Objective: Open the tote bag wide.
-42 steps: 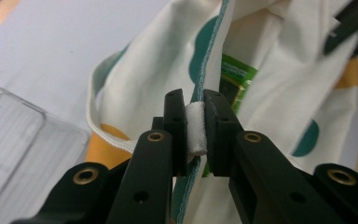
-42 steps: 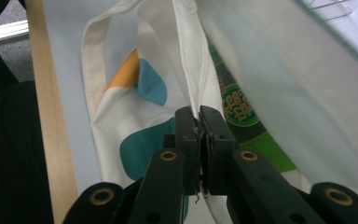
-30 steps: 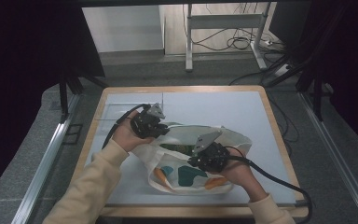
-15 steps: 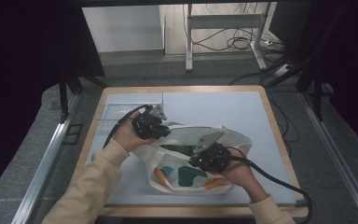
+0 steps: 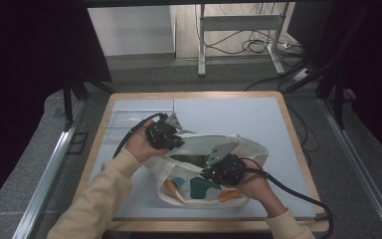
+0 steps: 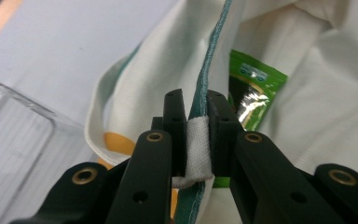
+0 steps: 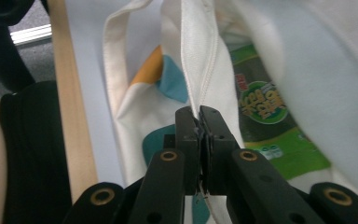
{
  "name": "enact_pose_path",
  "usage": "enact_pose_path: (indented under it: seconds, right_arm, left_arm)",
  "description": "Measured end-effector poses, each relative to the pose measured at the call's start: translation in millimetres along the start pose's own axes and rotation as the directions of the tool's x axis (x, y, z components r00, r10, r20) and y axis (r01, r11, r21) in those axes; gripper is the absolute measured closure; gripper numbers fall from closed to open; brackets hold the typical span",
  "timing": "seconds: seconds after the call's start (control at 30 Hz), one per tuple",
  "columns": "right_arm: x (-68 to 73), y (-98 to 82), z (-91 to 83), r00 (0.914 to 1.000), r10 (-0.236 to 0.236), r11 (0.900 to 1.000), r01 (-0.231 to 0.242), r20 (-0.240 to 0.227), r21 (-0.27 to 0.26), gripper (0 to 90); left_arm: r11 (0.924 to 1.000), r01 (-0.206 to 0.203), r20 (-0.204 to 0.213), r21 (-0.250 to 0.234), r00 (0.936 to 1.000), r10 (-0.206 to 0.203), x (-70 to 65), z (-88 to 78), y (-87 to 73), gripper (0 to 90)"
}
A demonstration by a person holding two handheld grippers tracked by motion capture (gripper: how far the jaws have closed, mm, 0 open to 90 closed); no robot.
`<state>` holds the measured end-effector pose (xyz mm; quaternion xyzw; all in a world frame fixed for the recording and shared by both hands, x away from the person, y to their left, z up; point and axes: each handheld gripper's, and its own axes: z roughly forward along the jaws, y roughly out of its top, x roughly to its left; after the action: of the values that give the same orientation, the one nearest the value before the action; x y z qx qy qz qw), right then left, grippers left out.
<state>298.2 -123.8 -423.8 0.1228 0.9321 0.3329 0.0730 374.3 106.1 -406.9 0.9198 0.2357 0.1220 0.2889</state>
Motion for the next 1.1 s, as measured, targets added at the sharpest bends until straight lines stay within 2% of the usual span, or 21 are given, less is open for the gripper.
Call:
enact_pose_path:
  seconds: [0.23, 0.33, 0.43, 0.57, 0.77, 0.83, 1.1]
  right_arm:
    - [11.3, -2.7, -1.1, 0.9997, -0.015, 1.0, 0.015, -0.021, 0.015, 85.4]
    - [15.9, -4.3, -0.3, 0.9991, -0.024, 0.999, 0.024, -0.034, 0.023, 85.4]
    - [19.7, -6.4, 1.4, 0.9986, -0.028, 0.999, 0.029, -0.046, 0.028, 85.4]
    - [21.0, -11.6, 7.1, 0.9977, -0.017, 0.999, 0.019, -0.065, 0.037, 85.4]
    - [24.1, -16.4, 12.8, 0.9956, -0.013, 0.998, 0.018, -0.093, 0.053, 85.5]
    - [26.3, -18.5, 14.7, 0.9945, -0.016, 0.998, 0.022, -0.103, 0.062, 85.5]
    - [32.0, -32.2, 24.9, 0.9899, -0.015, 0.996, 0.027, -0.141, 0.083, 85.4]
  left_arm:
    - [0.9997, 0.022, -0.055, -0.008, 0.9982, -0.022, 13.8, 2.2, 5.8, 81.4]
    - [0.9983, 0.051, -0.075, -0.029, 0.9958, -0.053, 18.7, 3.4, 7.9, 81.4]
    - [0.9963, 0.075, -0.103, -0.041, 0.9916, -0.079, 23.6, 7.1, 9.2, 81.4]
    - [0.9952, 0.088, -0.138, -0.043, 0.9861, -0.093, 28.8, 13.9, 11.7, 81.6]
    - [0.9899, 0.127, -0.17, -0.064, 0.9759, -0.136, 40.8, 19.2, 13.3, 81.7]
    - [0.9854, 0.152, -0.164, -0.076, 0.9729, -0.163, 45.2, 21.5, 13.3, 81.7]
    - [0.9807, 0.184, -0.173, -0.066, 0.9657, -0.193, 54.7, 30.4, 14.0, 81.7]
